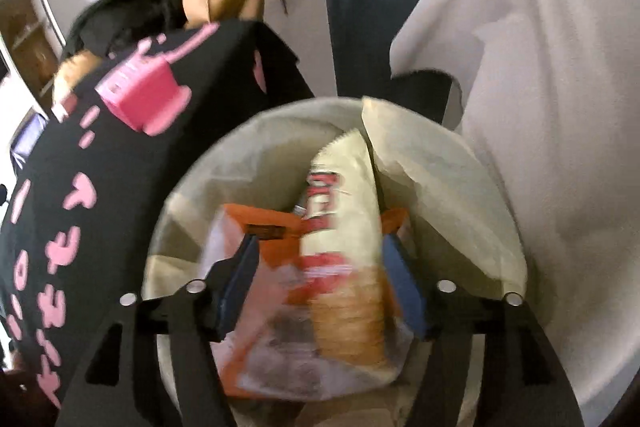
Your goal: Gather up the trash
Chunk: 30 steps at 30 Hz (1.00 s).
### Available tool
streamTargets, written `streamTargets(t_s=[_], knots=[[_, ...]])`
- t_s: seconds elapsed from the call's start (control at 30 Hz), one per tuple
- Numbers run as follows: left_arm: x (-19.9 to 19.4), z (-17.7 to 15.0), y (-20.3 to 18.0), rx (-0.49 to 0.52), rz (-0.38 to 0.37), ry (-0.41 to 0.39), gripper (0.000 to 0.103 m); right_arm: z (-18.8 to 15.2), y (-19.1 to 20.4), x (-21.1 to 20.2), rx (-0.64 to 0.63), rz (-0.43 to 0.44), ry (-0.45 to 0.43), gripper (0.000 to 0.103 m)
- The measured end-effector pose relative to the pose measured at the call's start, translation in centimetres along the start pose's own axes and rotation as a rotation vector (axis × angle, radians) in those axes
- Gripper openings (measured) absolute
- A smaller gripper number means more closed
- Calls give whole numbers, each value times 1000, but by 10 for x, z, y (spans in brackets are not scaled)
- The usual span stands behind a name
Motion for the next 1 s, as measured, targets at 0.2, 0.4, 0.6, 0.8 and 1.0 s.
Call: streamTargets(t_s=[0.2, 0.4, 0.6, 0.8, 1.0], knots=[[-38, -14, 0, 21, 39, -43, 83, -7, 11, -73, 61, -20, -162, 64], [-99, -34, -10, 70, 92, -121, 94, -32, 64, -149, 42, 36, -276, 65], [-154, -51, -17, 158, 223, -239, 94, -74, 119, -198, -55, 6, -348, 65], [-178, -63, -6, 132, 293, -258, 94, -101, 145, -225, -32, 45, -383, 65], [-202, -69, -3, 112, 311, -293, 94, -110, 158, -248, -61, -10, -427, 66]])
Point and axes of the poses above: each gripper's, at about its wrist camera, not at the fingertips, and x roughly the way its jaws point, y to its left, z to its top, the point moved 6 cm from there along x, roughly the way its jaws point, and after that the axes turned 2 degrees about -x, right-handed, at the moved point
